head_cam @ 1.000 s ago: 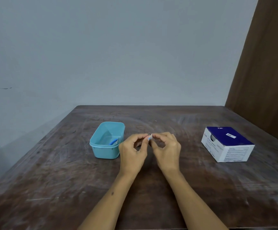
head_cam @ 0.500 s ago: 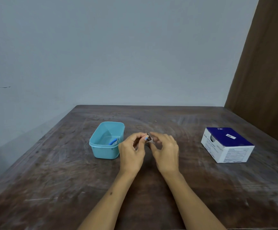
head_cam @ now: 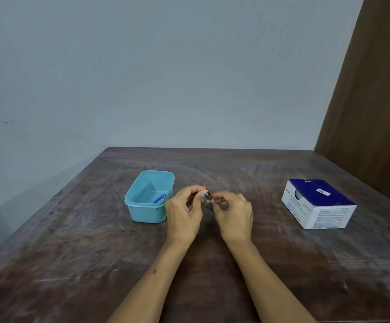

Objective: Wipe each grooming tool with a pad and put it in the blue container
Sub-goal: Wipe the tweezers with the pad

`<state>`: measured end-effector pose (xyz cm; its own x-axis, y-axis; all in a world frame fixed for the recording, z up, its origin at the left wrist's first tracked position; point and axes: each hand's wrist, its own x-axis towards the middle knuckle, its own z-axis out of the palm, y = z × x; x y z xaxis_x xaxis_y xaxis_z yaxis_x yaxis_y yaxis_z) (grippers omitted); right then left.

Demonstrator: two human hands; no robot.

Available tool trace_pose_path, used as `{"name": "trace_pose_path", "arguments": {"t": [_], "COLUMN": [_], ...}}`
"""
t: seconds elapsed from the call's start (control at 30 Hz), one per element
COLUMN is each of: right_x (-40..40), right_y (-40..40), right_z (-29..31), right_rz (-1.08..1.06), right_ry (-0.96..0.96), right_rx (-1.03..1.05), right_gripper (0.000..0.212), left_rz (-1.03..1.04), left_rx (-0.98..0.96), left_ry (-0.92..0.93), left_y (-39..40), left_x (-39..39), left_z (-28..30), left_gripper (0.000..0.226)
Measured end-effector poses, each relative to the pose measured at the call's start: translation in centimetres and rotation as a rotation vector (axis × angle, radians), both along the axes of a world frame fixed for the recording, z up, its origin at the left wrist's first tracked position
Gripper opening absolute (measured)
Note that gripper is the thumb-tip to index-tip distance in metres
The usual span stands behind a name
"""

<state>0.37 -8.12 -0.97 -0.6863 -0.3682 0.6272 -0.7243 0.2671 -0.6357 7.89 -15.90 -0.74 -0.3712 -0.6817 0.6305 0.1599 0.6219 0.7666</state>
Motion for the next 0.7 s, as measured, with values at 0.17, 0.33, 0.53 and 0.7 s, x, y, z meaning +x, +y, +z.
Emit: {"name": "trace_pose_path", "arguments": {"t": [0.17,0.33,0.53,0.7], "right_x": [0.23,-0.04,0.31,0.13], "right_y": [-0.08,0.19,0.13,0.28], "right_z": [0.18,0.04,0.35,0.24], "right_rz": [0.048,0.064,0.12,0.107], "right_ry": [0.004,-0.123,-0.079,-0.137], "right_rx": [-0.1,0.021,-0.031,0.074], "right_gripper": [0.028,0.035,0.044,0.044], "left_rz": [-0.017,0.004,0.009,0.01], "left_rx": [0.006,-0.037,-0.039,-0.082], "left_ry": [0.017,-0.01,-0.011,-0.006], "left_y": [0.01,-0.11,-0.16,-0.03], "left_x": [-0.07,0.04,0.1,0.15], "left_z": [0.01,0.02,0.12,0.16], "left_gripper": [0.009,0.01,0.009,0.01]}}
